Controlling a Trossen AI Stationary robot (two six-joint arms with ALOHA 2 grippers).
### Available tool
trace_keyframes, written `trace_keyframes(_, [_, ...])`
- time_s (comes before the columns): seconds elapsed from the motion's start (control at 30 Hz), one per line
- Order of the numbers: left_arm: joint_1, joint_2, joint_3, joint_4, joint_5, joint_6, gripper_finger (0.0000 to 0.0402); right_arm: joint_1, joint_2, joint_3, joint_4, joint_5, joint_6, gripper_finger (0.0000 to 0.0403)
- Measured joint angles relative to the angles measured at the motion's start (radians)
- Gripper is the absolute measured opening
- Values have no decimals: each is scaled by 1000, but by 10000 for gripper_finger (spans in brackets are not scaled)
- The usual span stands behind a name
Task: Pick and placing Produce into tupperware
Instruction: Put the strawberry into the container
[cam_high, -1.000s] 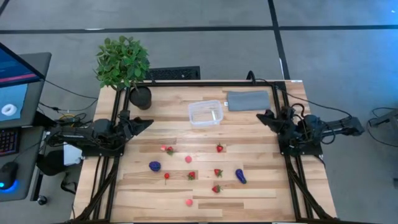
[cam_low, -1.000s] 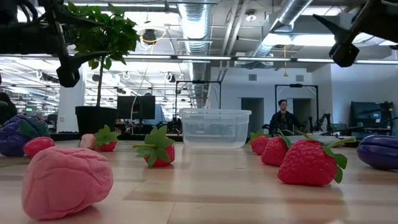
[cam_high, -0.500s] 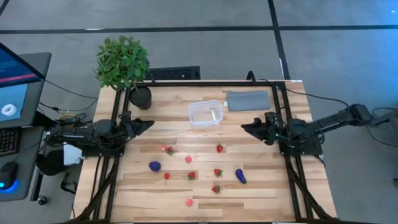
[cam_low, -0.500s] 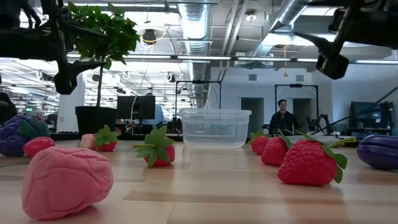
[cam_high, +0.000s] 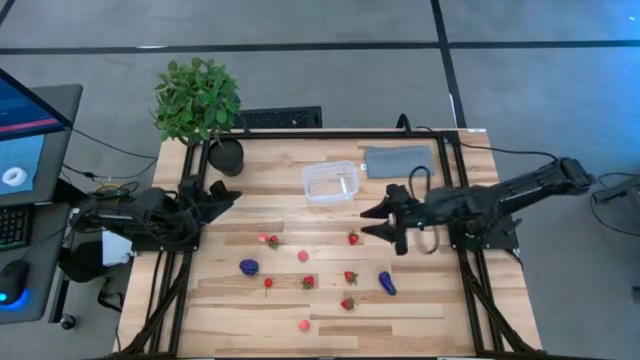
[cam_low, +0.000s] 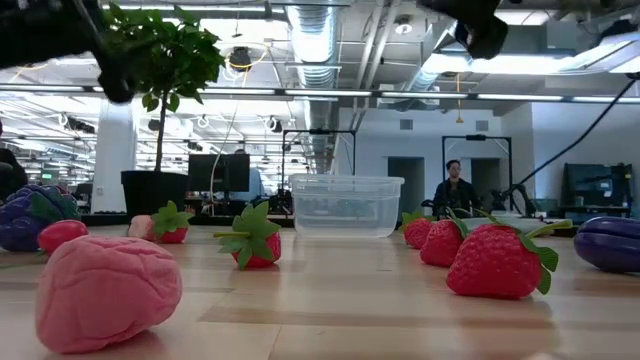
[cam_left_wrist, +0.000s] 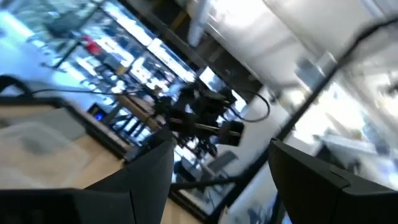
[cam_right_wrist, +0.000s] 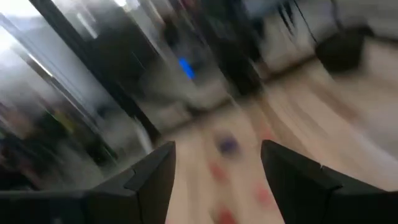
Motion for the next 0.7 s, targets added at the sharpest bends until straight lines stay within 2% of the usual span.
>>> trace_keyframes(0.1, [-42, 90, 46, -43, 7, 92, 249, 14, 72, 130, -330, 4, -22, 260])
trace_keyframes(0.2, [-85, 212, 96, -83, 7, 154, 249, 28, 131, 197, -473, 6, -54, 260])
trace_keyframes(0.47, [-151, 523, 196, -119, 44, 217, 249, 50, 258, 206, -565, 5, -117, 260])
trace_keyframes(0.7, [-154, 595, 234, -200, 58, 210, 249, 54, 358, 206, -553, 22, -175, 260])
